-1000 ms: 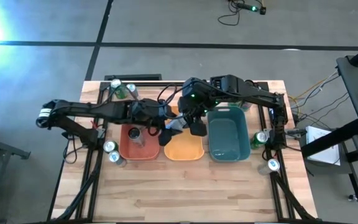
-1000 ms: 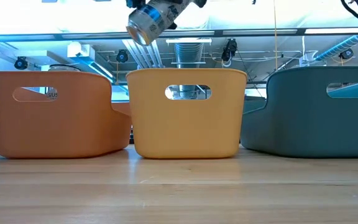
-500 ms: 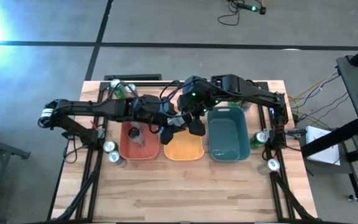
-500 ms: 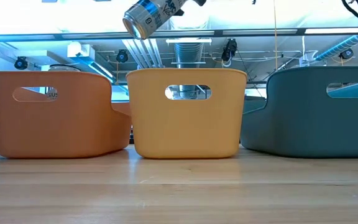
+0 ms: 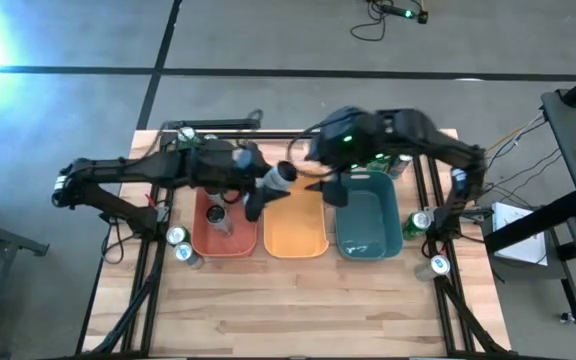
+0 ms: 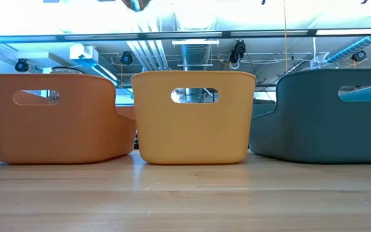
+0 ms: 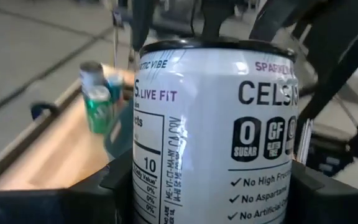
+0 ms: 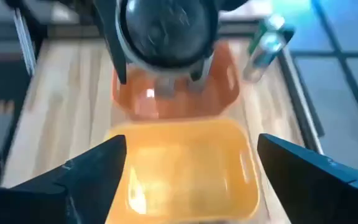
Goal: Sort soda cans
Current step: Put the bottom white soda can into the orange bin
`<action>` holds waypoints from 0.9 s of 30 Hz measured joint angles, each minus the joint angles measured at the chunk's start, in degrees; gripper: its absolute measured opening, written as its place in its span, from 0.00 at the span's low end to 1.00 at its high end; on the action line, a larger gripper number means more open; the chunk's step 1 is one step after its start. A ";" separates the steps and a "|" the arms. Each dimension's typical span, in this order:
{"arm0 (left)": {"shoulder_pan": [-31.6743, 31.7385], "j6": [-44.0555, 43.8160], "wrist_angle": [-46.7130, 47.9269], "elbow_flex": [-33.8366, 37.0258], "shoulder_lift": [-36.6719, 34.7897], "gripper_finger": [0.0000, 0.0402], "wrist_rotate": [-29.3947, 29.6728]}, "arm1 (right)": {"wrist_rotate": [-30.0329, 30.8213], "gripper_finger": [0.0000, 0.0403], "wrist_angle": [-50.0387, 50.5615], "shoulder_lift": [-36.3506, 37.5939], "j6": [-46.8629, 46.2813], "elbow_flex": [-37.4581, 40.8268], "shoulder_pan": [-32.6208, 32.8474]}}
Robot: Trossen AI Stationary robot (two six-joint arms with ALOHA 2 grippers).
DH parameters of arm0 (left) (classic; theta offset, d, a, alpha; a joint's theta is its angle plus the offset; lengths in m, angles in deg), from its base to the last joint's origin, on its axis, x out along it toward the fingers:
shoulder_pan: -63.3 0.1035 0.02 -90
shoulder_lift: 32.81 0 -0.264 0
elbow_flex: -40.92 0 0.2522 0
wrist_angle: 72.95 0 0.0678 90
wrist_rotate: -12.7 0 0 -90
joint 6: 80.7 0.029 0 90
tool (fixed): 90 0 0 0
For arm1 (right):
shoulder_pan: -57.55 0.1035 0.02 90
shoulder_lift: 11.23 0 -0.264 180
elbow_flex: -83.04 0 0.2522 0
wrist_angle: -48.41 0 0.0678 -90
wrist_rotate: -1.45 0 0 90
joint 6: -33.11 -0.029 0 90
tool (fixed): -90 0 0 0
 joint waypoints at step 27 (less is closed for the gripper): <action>0.25 5.39 -37.76 0.02 -2.17 0.56 2.20 | -10.74 0.86 -36.75 -6.27 -10.43 0.41 0.11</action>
